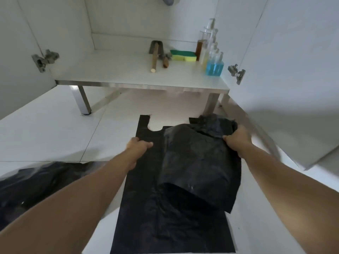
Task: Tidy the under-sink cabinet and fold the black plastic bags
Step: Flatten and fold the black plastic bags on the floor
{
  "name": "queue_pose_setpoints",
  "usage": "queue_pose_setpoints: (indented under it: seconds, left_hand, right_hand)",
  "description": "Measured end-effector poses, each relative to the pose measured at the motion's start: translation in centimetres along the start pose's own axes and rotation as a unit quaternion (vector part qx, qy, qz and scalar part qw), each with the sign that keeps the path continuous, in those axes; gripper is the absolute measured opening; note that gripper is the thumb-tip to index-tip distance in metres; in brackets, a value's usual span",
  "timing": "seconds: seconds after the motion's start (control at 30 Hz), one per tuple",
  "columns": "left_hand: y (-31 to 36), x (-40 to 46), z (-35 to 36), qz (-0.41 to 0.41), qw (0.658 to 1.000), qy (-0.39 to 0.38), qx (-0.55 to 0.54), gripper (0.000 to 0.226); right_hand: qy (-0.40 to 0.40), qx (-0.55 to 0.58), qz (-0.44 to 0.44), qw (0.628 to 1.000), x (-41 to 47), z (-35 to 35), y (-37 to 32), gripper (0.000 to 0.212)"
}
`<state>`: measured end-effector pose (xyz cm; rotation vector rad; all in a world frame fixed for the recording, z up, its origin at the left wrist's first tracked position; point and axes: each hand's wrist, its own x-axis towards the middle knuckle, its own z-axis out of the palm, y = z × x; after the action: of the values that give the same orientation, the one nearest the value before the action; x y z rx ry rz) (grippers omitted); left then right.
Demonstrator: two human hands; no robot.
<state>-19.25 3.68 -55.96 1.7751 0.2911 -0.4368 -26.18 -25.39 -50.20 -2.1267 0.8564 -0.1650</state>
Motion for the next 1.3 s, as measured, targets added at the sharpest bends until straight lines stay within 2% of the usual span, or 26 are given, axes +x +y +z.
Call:
queue_pose_setpoints:
  seconds: [0.07, 0.1, 0.17, 0.2, 0.23, 0.3, 0.4, 0.5, 0.57, 0.63, 0.7, 0.83, 0.9, 1.0, 1.1, 1.13, 1.2, 1.3]
  left_hand:
    - [-2.5, 0.3, 0.8, -0.033, 0.999, -0.017, 0.020, 0.067]
    - [-3.5, 0.6, 1.3, -0.051, 0.998, -0.023, 0.016, 0.060]
    - [-4.9, 0.9, 2.3, -0.065, 0.997, -0.042, 0.012, 0.023]
    - [-5.2, 1.0, 2.8, -0.069, 0.996, -0.049, 0.004, 0.014]
    - [-5.5, 1.3, 3.2, -0.075, 0.996, -0.045, -0.009, 0.017]
    - [-5.5, 1.6, 4.0, -0.101, 0.993, -0.039, -0.042, 0.031]
    - [-4.8, 1.4, 5.0, -0.129, 0.987, -0.048, -0.088, 0.036]
    - [-4.5, 1.1, 6.1, -0.155, 0.977, -0.090, -0.112, 0.059]
    - [-4.1, 1.1, 6.8, -0.171, 0.962, -0.135, -0.163, 0.063]
    - [-3.5, 1.4, 7.5, -0.167, 0.947, -0.169, -0.217, 0.056]
    - [-3.0, 1.3, 8.0, -0.167, 0.931, -0.187, -0.264, 0.057]
    - [-2.1, 1.2, 8.6, -0.174, 0.879, -0.254, -0.364, 0.071]
    - [-1.5, 1.1, 8.6, -0.137, 0.873, -0.255, -0.393, 0.057]
    - [0.3, 0.7, 8.4, -0.063, 0.875, -0.259, -0.404, 0.022]
    - [3.0, 0.7, 7.6, 0.011, 0.900, -0.254, -0.355, 0.023]
    - [3.9, 0.6, 7.4, 0.054, 0.913, -0.221, -0.339, 0.030]
    - [5.1, 1.2, 6.3, 0.160, 0.936, -0.122, -0.289, 0.060]
    - [5.6, 1.0, 4.0, 0.316, 0.936, -0.010, -0.153, 0.088]
  right_hand:
    - [0.007, -0.043, 0.039, 0.998, 0.1, 0.5, 1.5, 0.051]
    - [0.007, -0.043, 0.053, 0.998, 0.1, 0.8, 2.0, 0.051]
    - [0.006, 0.026, 0.083, 0.996, 0.6, 1.2, 2.2, 0.036]
    - [-0.002, 0.068, 0.104, 0.992, 0.8, 1.2, 1.9, 0.027]
    - [-0.006, 0.100, 0.120, 0.988, 1.0, 1.1, 1.4, 0.021]
    - [-0.003, 0.103, 0.117, 0.988, 2.1, 0.9, 0.9, 0.028]
    - [0.029, 0.012, 0.079, 0.996, 3.0, 0.9, 1.3, 0.041]
    - [0.014, -0.044, 0.076, 0.996, 2.5, 0.8, 2.8, 0.043]
    - [-0.029, -0.043, 0.087, 0.995, 2.6, 0.7, 3.7, 0.044]
    - [-0.069, -0.006, 0.101, 0.992, 2.5, 0.6, 4.2, 0.043]
    - [-0.100, 0.025, 0.080, 0.991, 2.7, 0.6, 4.6, 0.045]
    - [-0.110, -0.097, -0.012, 0.989, 2.7, 0.8, 5.3, 0.066]
    - [-0.082, -0.153, -0.051, 0.983, 2.5, 1.0, 5.5, 0.065]
    - [-0.018, -0.187, -0.112, 0.976, 2.1, 1.5, 4.8, 0.055]
    - [0.075, -0.223, -0.211, 0.949, 1.9, 1.9, 2.7, 0.055]
    - [0.101, -0.234, -0.246, 0.935, 1.9, 2.0, 1.9, 0.057]
    - [0.147, -0.216, -0.312, 0.913, 2.0, 2.5, 0.6, 0.056]
    - [0.196, -0.179, -0.374, 0.888, 1.9, 3.5, 0.1, 0.050]
